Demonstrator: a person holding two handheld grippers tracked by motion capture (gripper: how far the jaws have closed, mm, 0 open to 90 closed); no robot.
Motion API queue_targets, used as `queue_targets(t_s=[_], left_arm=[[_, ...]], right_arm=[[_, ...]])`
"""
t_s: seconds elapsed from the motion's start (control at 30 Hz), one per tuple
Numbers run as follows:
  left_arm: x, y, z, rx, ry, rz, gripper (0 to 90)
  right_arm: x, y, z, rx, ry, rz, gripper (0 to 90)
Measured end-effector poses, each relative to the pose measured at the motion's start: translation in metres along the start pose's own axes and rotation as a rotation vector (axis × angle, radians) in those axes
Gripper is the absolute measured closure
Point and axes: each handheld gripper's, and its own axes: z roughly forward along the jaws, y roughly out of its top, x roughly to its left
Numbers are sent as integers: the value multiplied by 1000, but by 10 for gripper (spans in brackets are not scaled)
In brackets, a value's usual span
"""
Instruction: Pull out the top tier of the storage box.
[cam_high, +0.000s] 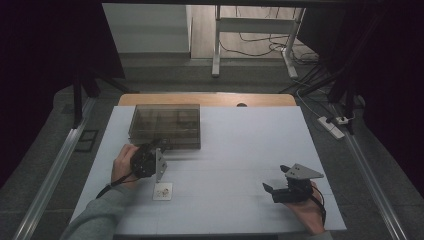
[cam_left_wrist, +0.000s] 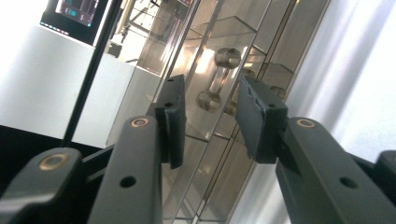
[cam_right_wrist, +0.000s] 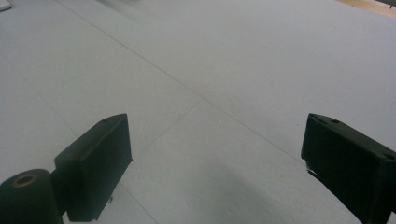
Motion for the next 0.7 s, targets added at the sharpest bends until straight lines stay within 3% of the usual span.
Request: queue_targets(t_s=[0.2,0.37,0.4,0.47,0.7], left_arm=[[5,0,-2,-11,-48,-34,543],[12,0,-5,-38,-97,-102,478],[14,0,-5,-44,-105,-119,430],[16,-1,-7,-51,-102,-142,409],[27,-5,-8,-80,-168,-228,379]], right_arm=[[0,0,0,-4,0,2,80],[0,0,0,-2,0,2,81],[0,0,0,-2,-1,1,81],[0,0,0,-2,-1,1,80],[0,0,0,-1,-1,0,80]])
